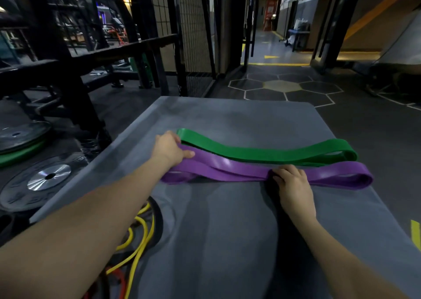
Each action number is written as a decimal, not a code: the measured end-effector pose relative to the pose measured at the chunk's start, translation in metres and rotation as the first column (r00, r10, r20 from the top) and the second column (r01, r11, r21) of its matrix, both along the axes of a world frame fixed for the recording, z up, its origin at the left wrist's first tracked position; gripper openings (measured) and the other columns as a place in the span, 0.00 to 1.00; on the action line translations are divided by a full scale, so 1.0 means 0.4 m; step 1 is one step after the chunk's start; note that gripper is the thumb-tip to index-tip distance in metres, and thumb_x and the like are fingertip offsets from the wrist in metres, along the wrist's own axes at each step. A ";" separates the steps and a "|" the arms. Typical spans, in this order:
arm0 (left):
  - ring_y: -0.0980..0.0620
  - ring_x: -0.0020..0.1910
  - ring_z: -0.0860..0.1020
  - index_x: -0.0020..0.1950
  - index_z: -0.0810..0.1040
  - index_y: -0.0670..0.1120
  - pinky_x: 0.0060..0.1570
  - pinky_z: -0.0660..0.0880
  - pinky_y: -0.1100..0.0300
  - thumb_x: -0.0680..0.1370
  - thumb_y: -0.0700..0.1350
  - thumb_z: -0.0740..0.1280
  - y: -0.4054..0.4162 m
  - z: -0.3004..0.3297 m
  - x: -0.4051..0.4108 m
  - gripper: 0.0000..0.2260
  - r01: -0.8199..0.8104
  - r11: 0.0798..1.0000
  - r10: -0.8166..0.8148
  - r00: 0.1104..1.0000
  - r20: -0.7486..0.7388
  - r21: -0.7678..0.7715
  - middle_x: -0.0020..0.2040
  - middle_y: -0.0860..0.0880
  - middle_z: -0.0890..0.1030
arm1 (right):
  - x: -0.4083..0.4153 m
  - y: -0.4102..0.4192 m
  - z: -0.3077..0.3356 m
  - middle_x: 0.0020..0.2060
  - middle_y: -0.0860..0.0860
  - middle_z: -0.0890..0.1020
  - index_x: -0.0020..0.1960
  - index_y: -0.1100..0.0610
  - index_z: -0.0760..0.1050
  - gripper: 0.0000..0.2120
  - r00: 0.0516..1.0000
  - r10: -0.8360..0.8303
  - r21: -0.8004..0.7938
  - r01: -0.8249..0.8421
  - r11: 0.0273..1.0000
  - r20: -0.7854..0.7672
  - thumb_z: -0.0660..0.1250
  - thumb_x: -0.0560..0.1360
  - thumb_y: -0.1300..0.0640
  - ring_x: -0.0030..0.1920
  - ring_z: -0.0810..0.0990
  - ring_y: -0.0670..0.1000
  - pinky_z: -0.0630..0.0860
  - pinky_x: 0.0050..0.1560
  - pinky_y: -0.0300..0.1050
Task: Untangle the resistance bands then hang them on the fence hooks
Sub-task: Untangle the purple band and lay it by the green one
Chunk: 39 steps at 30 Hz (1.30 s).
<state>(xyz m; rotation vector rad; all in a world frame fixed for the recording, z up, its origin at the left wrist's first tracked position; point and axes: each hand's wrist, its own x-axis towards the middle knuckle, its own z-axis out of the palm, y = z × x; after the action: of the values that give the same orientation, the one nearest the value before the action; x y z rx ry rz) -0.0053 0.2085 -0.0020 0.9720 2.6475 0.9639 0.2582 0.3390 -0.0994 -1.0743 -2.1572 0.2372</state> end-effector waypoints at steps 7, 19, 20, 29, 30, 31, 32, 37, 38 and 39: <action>0.51 0.32 0.74 0.51 0.68 0.43 0.31 0.76 0.62 0.66 0.44 0.78 -0.031 0.085 0.016 0.23 -0.169 0.917 -0.019 0.887 0.462 0.362 0.43 0.45 0.76 | 0.001 -0.007 0.006 0.49 0.56 0.80 0.53 0.63 0.80 0.09 0.999 0.032 0.013 -0.032 0.999 -0.012 0.64 0.76 0.63 0.46 0.71 0.59 0.70 0.45 0.50; 0.41 0.58 0.75 0.59 0.71 0.43 0.53 0.72 0.51 0.65 0.55 0.77 -0.084 -0.098 0.038 0.30 -0.322 0.947 0.319 0.939 0.126 0.001 0.60 0.42 0.74 | -0.005 -0.006 -0.001 0.49 0.57 0.80 0.53 0.64 0.80 0.09 0.998 0.051 0.042 -0.050 0.998 -0.035 0.64 0.76 0.64 0.46 0.73 0.61 0.74 0.44 0.53; 0.41 0.57 0.75 0.59 0.71 0.44 0.51 0.71 0.51 0.65 0.55 0.77 -0.077 -0.098 0.038 0.29 -0.321 0.947 0.317 0.940 0.123 0.016 0.61 0.43 0.74 | -0.004 -0.006 -0.002 0.49 0.57 0.80 0.53 0.64 0.80 0.09 0.998 0.051 0.044 -0.050 0.998 -0.034 0.64 0.76 0.64 0.46 0.73 0.61 0.74 0.44 0.53; 0.46 0.51 0.77 0.59 0.74 0.35 0.52 0.73 0.55 0.71 0.46 0.74 -0.058 -0.072 0.007 0.22 -0.299 0.893 0.153 0.905 0.396 0.337 0.53 0.43 0.78 | -0.003 -0.003 -0.004 0.49 0.58 0.80 0.54 0.65 0.80 0.10 0.999 0.041 0.059 -0.041 0.997 -0.005 0.64 0.76 0.64 0.46 0.73 0.62 0.74 0.43 0.54; 0.45 0.52 0.77 0.59 0.75 0.35 0.55 0.75 0.53 0.71 0.45 0.74 -0.060 -0.064 -0.003 0.22 -0.298 0.892 0.152 0.907 0.393 0.341 0.54 0.42 0.79 | -0.002 -0.003 -0.005 0.49 0.58 0.80 0.54 0.65 0.80 0.10 0.999 0.042 0.060 -0.042 0.997 -0.001 0.64 0.76 0.64 0.47 0.73 0.62 0.74 0.43 0.54; 0.45 0.52 0.78 0.59 0.75 0.35 0.56 0.75 0.51 0.70 0.44 0.74 -0.061 -0.065 -0.012 0.22 -0.290 0.894 0.158 0.918 0.365 0.341 0.54 0.44 0.79 | -0.001 -0.003 -0.005 0.50 0.58 0.80 0.54 0.65 0.80 0.10 0.999 0.043 0.060 -0.043 0.997 0.003 0.64 0.76 0.64 0.47 0.73 0.62 0.74 0.43 0.54; 0.45 0.52 0.78 0.57 0.75 0.36 0.57 0.75 0.50 0.69 0.43 0.75 -0.066 -0.067 -0.014 0.21 -0.295 0.901 0.185 0.925 0.333 0.318 0.52 0.45 0.79 | 0.000 -0.005 -0.005 0.50 0.58 0.80 0.55 0.65 0.80 0.10 0.999 0.044 0.056 -0.044 0.997 0.000 0.64 0.76 0.64 0.47 0.73 0.62 0.74 0.44 0.54; 0.38 0.57 0.73 0.46 0.72 0.50 0.58 0.73 0.48 0.66 0.48 0.77 -0.076 -0.135 -0.016 0.16 -0.393 0.913 0.354 0.897 0.267 0.112 0.58 0.40 0.74 | -0.003 -0.010 -0.001 0.50 0.58 0.80 0.54 0.66 0.80 0.10 0.999 0.049 0.052 -0.049 0.997 -0.014 0.64 0.76 0.64 0.47 0.73 0.61 0.73 0.44 0.52; 0.39 0.56 0.73 0.47 0.71 0.50 0.59 0.73 0.47 0.67 0.50 0.77 -0.077 -0.140 -0.016 0.17 -0.396 0.915 0.360 0.889 0.284 0.081 0.59 0.40 0.73 | -0.003 -0.009 -0.001 0.50 0.58 0.80 0.54 0.65 0.80 0.10 0.999 0.050 0.055 -0.049 0.997 -0.014 0.64 0.76 0.64 0.47 0.73 0.61 0.73 0.44 0.52; 0.39 0.56 0.73 0.50 0.70 0.50 0.58 0.73 0.47 0.67 0.50 0.76 -0.076 -0.144 -0.022 0.18 -0.391 0.918 0.355 0.884 0.305 0.063 0.59 0.40 0.73 | -0.003 -0.007 -0.001 0.49 0.58 0.80 0.54 0.65 0.80 0.10 0.999 0.048 0.056 -0.047 0.997 -0.014 0.64 0.76 0.64 0.47 0.73 0.61 0.73 0.44 0.52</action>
<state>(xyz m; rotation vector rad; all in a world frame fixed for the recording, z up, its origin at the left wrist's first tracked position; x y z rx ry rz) -0.0140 0.1780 -0.0595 0.2984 2.5901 1.2507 0.2569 0.3364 -0.1000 -0.9876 -2.1643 0.2052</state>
